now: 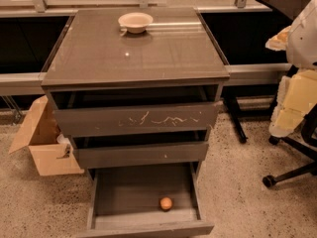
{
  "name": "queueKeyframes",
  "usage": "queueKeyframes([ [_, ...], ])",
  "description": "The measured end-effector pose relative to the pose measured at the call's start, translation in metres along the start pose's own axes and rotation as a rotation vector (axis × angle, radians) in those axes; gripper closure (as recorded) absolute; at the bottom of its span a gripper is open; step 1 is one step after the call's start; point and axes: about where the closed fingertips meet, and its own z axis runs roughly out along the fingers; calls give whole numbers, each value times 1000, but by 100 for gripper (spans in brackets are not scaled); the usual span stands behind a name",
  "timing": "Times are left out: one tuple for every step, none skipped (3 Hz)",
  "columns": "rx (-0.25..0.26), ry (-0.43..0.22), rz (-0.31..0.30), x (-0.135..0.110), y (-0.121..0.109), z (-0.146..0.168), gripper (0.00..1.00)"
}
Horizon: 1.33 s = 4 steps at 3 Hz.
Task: Pick orange from bottom drawer and place on counter
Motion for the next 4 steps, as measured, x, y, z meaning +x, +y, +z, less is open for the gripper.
queueKeyframes([
  [0, 0, 0, 0, 0, 0, 0],
  [-22, -42, -20, -5, 3, 11, 0],
  [-102, -181, -110, -21, 21, 60, 0],
  [-160, -272, -164, -33, 35, 95, 0],
])
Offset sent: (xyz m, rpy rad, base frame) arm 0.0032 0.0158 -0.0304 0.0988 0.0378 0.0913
